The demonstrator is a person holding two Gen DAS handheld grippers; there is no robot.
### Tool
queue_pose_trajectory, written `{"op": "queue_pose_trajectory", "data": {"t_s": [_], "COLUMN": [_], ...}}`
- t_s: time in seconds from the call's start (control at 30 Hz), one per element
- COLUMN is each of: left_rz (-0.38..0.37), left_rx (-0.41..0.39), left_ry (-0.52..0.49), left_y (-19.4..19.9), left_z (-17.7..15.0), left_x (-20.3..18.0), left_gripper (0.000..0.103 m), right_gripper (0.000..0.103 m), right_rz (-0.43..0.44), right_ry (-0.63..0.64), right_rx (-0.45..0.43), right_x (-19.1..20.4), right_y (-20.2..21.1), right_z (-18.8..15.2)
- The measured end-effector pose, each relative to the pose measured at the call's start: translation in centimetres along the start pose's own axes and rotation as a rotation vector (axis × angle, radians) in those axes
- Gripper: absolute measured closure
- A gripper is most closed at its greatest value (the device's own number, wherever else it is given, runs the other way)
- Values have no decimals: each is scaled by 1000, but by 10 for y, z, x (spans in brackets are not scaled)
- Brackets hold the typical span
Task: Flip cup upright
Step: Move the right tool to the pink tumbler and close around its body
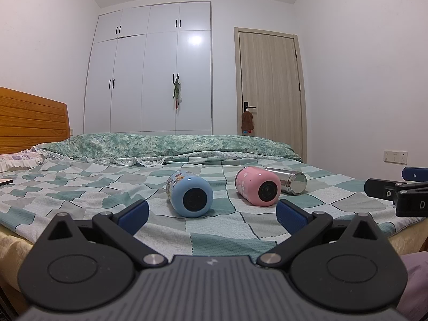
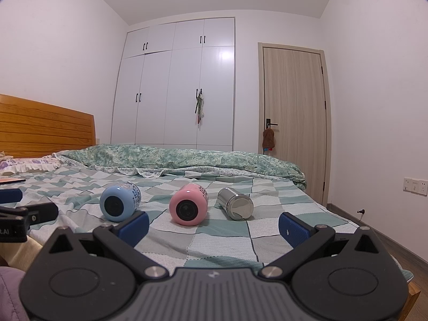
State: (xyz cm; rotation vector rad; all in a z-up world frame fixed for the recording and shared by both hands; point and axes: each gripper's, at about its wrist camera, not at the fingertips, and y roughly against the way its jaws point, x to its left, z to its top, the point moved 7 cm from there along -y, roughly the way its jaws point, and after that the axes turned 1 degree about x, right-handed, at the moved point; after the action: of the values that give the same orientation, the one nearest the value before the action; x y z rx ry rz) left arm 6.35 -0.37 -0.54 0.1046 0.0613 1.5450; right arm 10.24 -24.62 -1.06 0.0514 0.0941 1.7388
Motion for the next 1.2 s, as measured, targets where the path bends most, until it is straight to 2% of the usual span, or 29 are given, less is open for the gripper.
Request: {"op": "queue_pose_trajectory", "data": {"t_s": [0.17,0.33,0.57,0.87,1.07,1.2], "left_rz": [-10,-43,-88,-127,-149,-138], "left_rx": [23,33,52,93,179,288], "left_ry": [-15,-47,-54,-51,-40,-49], "left_y": [-2,-13,-52,-126,-187,-233], "left_z": [5,23,49,78,84,84], "left_x": [-3,-12,-24,-42,-53,-61], "left_gripper": [0,0,0,0,0,0], "right_gripper": [0,0,0,0,0,0], "right_rz": [10,-8,-14,-22,-21,-11], "right_ry": [-15,-47,-41,-47,-37,7], "right_rx": [16,62,60,75,147,202], "right_x": [-1,-11,-25,-50,-68,-73], "right_y": [-2,-14,-44,-110,-165,-198], "right_z": [-1,4,20,45,52,54]}}
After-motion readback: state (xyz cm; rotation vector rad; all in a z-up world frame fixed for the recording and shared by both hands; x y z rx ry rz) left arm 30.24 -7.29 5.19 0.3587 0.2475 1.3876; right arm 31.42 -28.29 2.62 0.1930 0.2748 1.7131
